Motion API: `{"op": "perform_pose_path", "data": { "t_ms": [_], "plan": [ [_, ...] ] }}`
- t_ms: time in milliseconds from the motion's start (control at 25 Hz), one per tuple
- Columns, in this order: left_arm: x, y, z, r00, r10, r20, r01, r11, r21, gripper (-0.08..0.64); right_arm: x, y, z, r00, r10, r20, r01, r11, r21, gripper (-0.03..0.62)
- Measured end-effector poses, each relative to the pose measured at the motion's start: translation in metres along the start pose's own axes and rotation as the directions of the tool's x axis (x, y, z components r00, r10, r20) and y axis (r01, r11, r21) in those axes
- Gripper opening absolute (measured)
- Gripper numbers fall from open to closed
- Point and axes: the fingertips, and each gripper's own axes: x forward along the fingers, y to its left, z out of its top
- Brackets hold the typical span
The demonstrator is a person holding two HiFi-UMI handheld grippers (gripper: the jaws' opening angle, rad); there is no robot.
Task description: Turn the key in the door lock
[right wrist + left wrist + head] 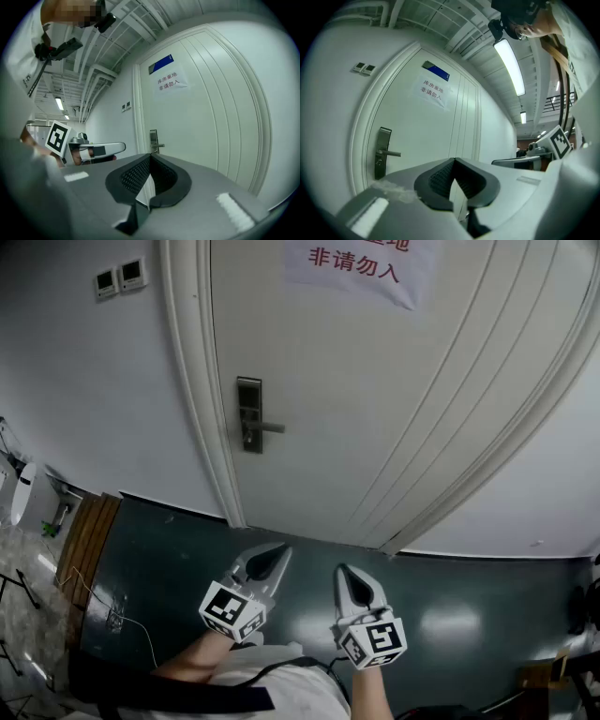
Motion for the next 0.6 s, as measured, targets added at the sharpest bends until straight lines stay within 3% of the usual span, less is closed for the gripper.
{"op": "perform_pose_path", "data": {
  "t_ms": [600],
  "plan": [
    [0.003,-0.016,-0.010,0.999,0.043,-0.009,-0.043,0.999,-0.008,0.005,-0.027,-0.023,-0.006,0.999,0.010,0.039,-0.014,0.996,0.090,0.009]
  ]
}}
